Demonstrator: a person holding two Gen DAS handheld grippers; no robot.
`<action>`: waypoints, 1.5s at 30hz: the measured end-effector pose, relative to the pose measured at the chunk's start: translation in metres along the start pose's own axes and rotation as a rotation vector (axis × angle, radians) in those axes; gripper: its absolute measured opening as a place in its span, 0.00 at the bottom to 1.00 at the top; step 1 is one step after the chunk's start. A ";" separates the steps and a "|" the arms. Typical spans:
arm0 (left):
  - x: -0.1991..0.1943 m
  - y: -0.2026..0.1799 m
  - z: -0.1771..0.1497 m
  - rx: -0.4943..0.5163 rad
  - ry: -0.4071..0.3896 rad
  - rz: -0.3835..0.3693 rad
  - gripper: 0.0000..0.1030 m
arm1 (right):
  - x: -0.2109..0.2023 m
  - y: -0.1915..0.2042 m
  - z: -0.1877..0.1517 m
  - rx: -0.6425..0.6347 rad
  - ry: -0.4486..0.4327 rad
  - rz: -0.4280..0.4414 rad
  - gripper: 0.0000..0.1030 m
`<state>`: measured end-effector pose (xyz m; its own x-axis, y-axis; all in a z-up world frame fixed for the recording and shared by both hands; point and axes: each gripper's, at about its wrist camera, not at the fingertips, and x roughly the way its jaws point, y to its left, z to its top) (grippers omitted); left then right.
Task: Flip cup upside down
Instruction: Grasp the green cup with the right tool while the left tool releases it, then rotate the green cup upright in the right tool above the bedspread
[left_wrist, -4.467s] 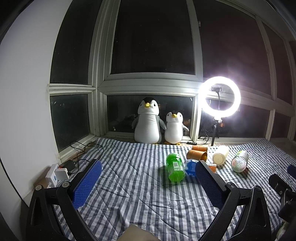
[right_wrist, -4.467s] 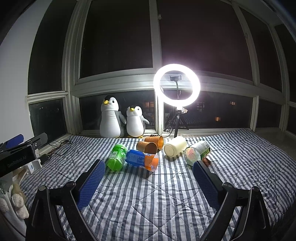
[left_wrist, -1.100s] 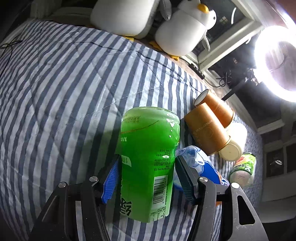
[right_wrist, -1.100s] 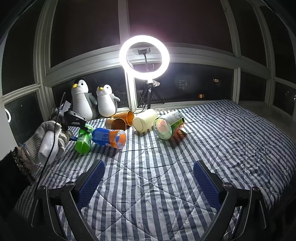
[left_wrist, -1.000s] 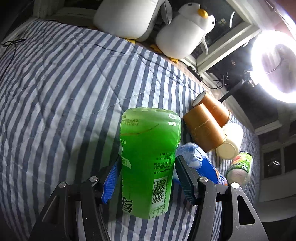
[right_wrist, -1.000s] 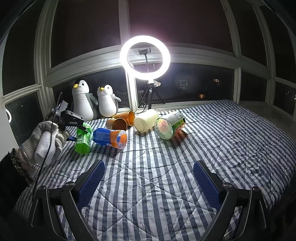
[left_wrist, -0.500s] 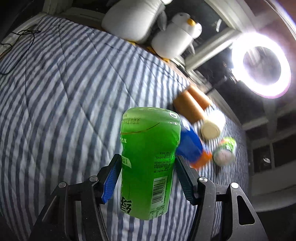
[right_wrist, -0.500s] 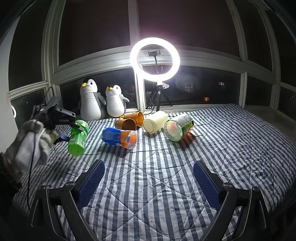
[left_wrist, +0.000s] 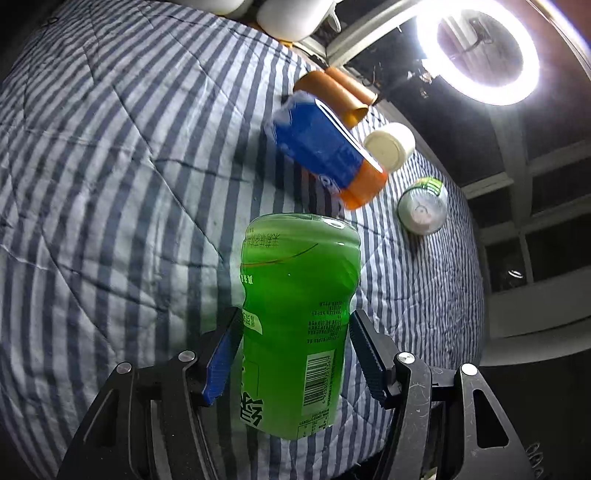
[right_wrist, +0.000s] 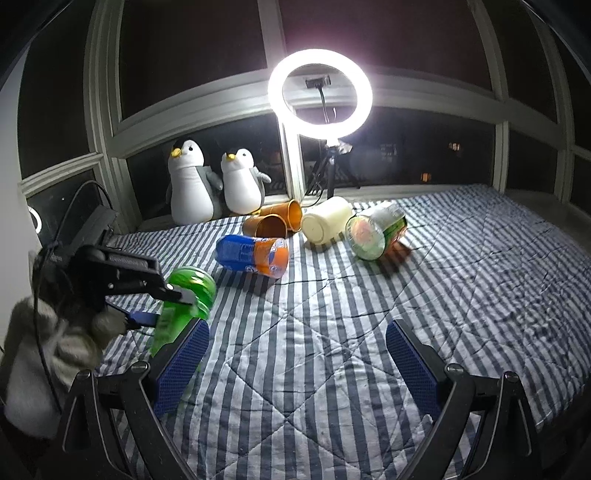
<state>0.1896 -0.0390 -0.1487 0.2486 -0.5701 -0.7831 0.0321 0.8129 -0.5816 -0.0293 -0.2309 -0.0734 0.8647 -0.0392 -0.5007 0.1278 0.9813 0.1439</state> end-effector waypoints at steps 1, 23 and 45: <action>0.002 -0.001 -0.002 0.004 0.004 0.000 0.62 | 0.004 -0.002 0.001 0.008 0.014 0.011 0.92; -0.099 0.038 -0.049 0.082 -0.237 0.124 0.78 | 0.163 0.033 0.041 0.152 0.541 0.379 0.92; -0.118 0.051 -0.080 0.102 -0.271 0.161 0.78 | 0.236 0.063 0.032 0.226 0.749 0.470 0.67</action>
<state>0.0846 0.0597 -0.1038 0.5065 -0.3920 -0.7679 0.0648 0.9054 -0.4195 0.1987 -0.1845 -0.1553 0.3209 0.5651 -0.7601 0.0029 0.8019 0.5974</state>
